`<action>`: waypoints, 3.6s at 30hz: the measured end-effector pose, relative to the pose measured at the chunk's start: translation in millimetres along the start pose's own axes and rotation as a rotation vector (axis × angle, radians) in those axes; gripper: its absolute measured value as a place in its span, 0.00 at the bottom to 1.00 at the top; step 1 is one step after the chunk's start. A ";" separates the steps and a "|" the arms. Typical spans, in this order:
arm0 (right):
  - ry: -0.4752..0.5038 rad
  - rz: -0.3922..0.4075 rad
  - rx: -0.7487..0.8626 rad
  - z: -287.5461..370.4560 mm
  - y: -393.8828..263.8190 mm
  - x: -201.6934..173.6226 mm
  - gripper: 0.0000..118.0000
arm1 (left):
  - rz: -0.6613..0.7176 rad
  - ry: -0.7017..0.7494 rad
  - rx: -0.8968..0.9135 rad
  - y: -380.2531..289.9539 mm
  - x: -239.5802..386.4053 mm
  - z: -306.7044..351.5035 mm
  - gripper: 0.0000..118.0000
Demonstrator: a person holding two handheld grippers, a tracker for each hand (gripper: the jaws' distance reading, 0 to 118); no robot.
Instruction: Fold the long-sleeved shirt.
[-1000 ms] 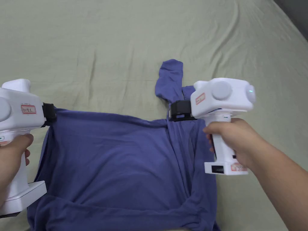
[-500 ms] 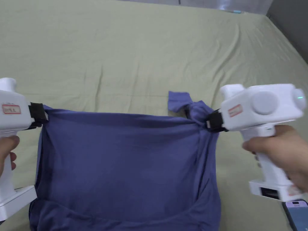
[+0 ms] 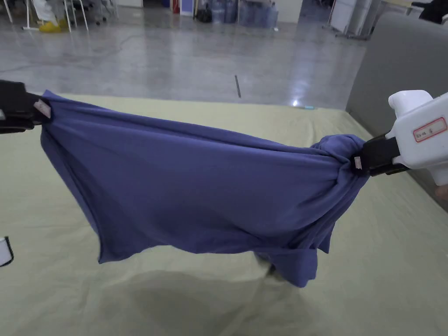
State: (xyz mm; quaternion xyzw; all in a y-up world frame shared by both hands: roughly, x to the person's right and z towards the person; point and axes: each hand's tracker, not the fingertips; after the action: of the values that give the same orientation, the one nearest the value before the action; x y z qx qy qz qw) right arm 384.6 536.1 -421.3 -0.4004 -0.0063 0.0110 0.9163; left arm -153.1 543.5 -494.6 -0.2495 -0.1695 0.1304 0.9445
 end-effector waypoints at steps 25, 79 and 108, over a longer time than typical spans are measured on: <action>-0.274 0.039 0.343 67.1 369.5 -15.0 0.17 | -0.009 0.137 0.124 329.9 68.8 -117.9 0.00; 0.077 -0.207 -0.469 -99.1 -390.5 -90.0 0.08 | -0.034 0.190 -0.725 -339.3 -143.3 6.2 0.00; 0.285 -0.249 -0.378 -87.1 -372.1 -155.9 0.02 | 0.058 0.116 -0.747 -382.5 -64.9 12.5 0.00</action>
State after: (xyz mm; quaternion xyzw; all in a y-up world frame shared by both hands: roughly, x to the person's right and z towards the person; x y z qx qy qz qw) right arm 236.1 215.6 -207.9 -0.5582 0.0716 -0.1597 0.8110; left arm -155.0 205.5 -303.8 -0.5884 -0.1442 0.0721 0.7923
